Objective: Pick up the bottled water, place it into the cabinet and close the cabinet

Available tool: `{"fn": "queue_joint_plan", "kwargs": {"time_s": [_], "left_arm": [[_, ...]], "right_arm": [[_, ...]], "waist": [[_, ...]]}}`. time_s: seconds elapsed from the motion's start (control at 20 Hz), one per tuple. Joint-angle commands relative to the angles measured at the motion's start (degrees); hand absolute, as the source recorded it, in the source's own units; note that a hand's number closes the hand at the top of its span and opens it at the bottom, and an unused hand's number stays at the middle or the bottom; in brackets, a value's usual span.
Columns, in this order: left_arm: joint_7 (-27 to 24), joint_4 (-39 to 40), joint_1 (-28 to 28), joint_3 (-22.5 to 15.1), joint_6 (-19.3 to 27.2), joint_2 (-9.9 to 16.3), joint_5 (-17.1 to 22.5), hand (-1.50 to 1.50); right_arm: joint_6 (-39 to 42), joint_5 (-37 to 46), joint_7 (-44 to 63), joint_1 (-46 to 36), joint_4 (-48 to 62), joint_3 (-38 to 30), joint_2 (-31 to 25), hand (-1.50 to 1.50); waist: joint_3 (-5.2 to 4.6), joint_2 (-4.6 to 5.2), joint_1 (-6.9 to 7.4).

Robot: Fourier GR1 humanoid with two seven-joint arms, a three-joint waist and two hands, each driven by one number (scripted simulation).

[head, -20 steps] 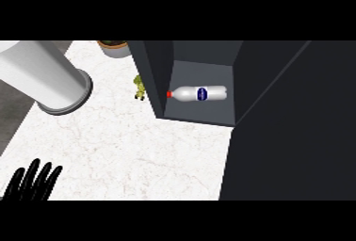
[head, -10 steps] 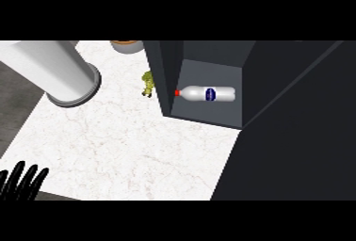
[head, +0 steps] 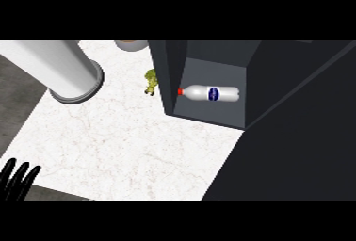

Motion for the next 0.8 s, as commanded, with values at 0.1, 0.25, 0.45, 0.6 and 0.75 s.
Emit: {"fn": "queue_joint_plan", "kwargs": {"time_s": [0.1,0.25,0.45,0.6,0.75], "left_arm": [[-0.4,0.1,-0.2,1.3,-1.6,1.0,0.6,-1.5],[-0.1,-0.1,-0.4,1.5,-2.3,1.2,1.0,-1.5],[-0.3,0.6,0.1,2.5,-2.7,1.4,1.8,-1.5],[0.3,-0.1,0.2,3.6,-4.0,2.8,3.0,-1.5],[-0.3,0.9,0.4,3.8,-3.2,1.5,2.8,-1.5]], "right_arm": [[-4.0,-5.3,8.0,-5.3,5.6,1.2,9.3,1.5],[-4.1,-9.0,9.6,-8.1,8.3,0.0,12.8,1.5],[-4.8,-14.7,11.5,-10.8,13.4,-2.0,17.3,1.5],[-2.4,-22.0,12.6,-14.2,16.9,-4.7,19.0,1.5],[-3.1,-24.6,14.8,-19.9,22.8,-9.4,21.1,1.5]], "waist": [[0.19,0.68,0.44],[0.3,0.99,0.72],[0.51,0.76,0.04],[0.73,0.97,0.71],[0.65,0.29,-0.47]]}}
